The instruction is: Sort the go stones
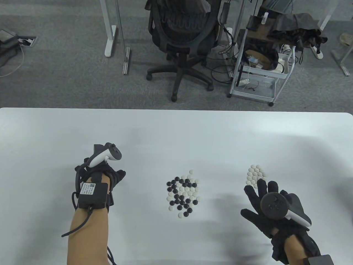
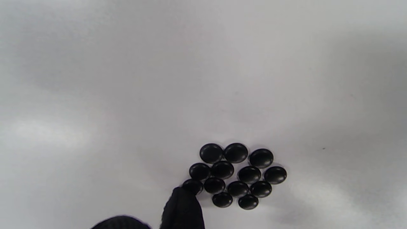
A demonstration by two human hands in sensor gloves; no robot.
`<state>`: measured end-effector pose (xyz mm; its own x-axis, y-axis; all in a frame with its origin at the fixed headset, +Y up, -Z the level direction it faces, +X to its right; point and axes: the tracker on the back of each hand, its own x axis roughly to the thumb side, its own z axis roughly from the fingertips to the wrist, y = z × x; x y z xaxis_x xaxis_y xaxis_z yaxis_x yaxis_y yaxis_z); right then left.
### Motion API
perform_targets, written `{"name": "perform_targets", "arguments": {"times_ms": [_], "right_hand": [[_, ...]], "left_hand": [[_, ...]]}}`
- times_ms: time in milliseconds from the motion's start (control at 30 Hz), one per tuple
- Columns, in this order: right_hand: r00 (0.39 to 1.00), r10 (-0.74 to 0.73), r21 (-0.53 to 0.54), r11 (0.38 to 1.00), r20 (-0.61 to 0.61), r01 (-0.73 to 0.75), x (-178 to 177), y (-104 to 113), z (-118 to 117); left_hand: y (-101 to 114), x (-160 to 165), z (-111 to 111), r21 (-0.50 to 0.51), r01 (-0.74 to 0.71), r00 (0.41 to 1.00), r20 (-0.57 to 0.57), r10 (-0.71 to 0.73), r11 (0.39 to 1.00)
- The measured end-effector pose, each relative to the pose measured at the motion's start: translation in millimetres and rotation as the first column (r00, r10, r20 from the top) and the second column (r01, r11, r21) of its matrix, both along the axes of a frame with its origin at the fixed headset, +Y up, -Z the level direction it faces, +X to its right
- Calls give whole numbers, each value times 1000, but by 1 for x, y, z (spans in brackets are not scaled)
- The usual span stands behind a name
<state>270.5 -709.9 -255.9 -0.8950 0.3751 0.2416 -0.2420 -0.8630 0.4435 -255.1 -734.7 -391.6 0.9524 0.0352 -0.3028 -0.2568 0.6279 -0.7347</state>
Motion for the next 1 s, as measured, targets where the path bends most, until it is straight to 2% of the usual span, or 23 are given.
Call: {"name": "perform_targets", "arguments": {"times_ms": [100, 233, 400, 500, 767, 1000], "right_hand": [[1000, -1, 1, 1000, -2, 1, 0, 0, 0], [1000, -2, 0, 1000, -3, 2, 0, 0, 0], [1000, -1, -3, 1000, -4, 1, 0, 0, 0], [1000, 1, -7, 1000, -4, -1, 0, -1, 0], [1000, -1, -5, 1000, 1, 1, 0, 0, 1], [1000, -2, -5, 1000, 5, 2, 2, 0, 1]], "left_hand": [[6, 7, -1, 28, 1, 1000, 25, -2, 1000], [18, 32, -4, 59, -45, 992, 119, 38, 997], [28, 83, -4, 31, -225, 931, 302, 206, 974], [29, 116, -2, 23, -231, 892, 404, 202, 973], [10, 171, -3, -20, -221, 830, 521, 199, 975], [-10, 187, -10, -52, -223, 829, 515, 217, 973]]}}
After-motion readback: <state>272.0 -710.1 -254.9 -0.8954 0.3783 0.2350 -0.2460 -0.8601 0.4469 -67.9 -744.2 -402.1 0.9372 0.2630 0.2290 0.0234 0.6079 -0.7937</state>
